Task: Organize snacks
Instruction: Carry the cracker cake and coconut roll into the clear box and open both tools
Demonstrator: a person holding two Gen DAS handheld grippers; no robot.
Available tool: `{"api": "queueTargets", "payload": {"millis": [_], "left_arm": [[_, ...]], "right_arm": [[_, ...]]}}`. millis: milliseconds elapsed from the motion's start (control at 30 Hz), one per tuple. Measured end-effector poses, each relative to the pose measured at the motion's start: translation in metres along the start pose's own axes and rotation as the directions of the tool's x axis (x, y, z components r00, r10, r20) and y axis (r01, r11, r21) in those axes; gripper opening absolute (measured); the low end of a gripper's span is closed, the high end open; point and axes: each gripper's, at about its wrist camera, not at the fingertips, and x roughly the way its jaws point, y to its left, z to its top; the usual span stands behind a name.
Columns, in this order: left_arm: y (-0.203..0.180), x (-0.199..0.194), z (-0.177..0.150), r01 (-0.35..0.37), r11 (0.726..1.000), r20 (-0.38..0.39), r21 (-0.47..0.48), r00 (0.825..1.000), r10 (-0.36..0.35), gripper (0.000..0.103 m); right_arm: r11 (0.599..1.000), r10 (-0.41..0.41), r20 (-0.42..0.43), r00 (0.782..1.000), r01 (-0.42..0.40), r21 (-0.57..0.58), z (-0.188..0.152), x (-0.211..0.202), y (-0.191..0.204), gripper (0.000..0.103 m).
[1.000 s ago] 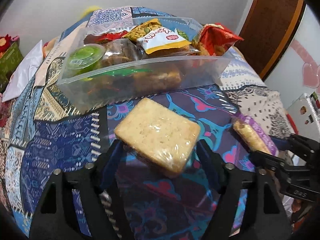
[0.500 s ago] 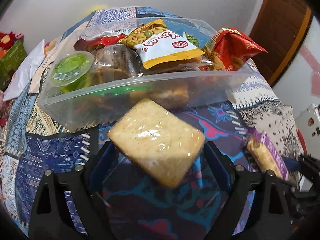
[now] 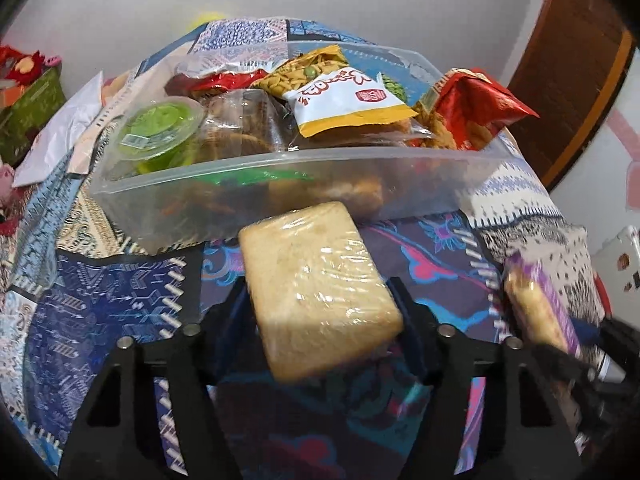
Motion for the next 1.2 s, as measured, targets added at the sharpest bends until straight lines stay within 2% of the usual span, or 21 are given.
{"api": "queueTargets", "payload": {"millis": [300, 633, 933, 1200], "left_arm": [[0.009, -0.038, -0.012, 0.027, 0.999, 0.053, 0.022, 0.998, -0.028, 0.055], [0.014, -0.082, -0.001, 0.052, 0.998, 0.153, 0.034, 0.987, -0.057, 0.055], [0.018, -0.117, 0.027, 0.063, 0.997, 0.264, 0.039, 0.962, -0.071, 0.055], [0.021, -0.121, 0.067, 0.039, 0.998, 0.336, 0.047, 0.94, -0.053, 0.055]], "right_arm": [[1.0, 0.008, 0.069, 0.998, -0.008, -0.004, 0.015, -0.019, 0.011, 0.043], [0.999, 0.042, 0.164, 0.986, -0.038, -0.027, 0.05, -0.03, 0.034, 0.043], [0.997, 0.064, 0.223, 0.973, -0.054, -0.054, 0.077, -0.031, 0.049, 0.043], [0.997, 0.063, 0.261, 0.963, -0.047, -0.067, 0.106, -0.024, 0.059, 0.043]]}}
